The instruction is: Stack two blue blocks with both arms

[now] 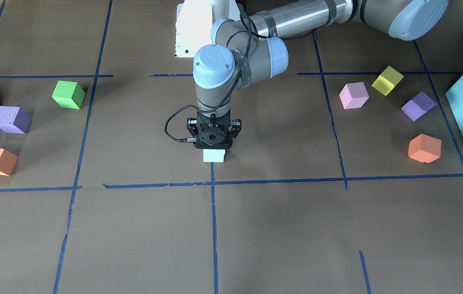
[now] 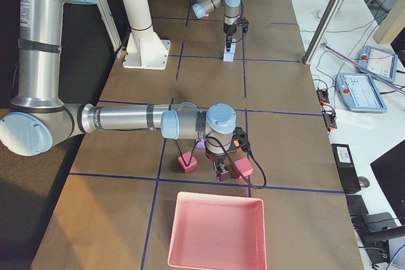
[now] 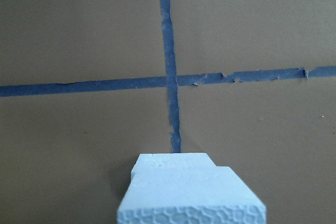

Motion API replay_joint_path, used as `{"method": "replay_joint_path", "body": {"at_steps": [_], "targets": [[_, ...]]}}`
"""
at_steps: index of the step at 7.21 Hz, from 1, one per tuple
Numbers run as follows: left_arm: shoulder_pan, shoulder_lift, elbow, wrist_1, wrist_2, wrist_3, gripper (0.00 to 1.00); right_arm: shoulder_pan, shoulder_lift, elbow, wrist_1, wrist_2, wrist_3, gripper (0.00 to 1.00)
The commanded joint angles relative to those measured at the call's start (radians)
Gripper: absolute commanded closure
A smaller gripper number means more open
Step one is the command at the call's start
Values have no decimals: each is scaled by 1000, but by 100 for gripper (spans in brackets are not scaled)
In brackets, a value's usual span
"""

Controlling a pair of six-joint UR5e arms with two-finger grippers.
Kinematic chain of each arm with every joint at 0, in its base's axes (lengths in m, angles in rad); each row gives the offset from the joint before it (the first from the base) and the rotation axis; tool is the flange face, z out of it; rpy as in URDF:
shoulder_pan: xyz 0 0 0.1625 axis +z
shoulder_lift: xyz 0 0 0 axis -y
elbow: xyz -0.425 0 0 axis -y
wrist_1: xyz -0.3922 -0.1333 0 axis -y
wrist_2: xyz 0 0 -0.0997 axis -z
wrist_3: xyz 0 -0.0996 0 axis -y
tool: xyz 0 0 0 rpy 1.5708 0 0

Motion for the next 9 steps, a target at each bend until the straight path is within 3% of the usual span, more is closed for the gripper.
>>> {"method": "replay_joint_path", "body": {"at_steps": [1, 3, 5, 6, 7, 9], "targets": [[-1, 4, 1, -11, -2, 2, 5, 0, -1, 0, 0, 0, 0, 0], [-1, 4, -2, -34, -2, 6, 0, 0, 1, 2, 2, 0, 0, 0], [-55, 46, -141, 20, -28, 14, 0, 0, 1, -4, 2, 0, 0, 0], [-124, 147, -275, 83, -99, 102, 0, 0, 3, -4, 0, -2, 0, 0], [-214, 317, -409, 105, -140, 260, 0, 0, 3, -9, 0, -5, 2, 0], [-467, 534, -415, 91, -268, 673, 0, 2, 10, -53, -3, -5, 3, 0]]}}
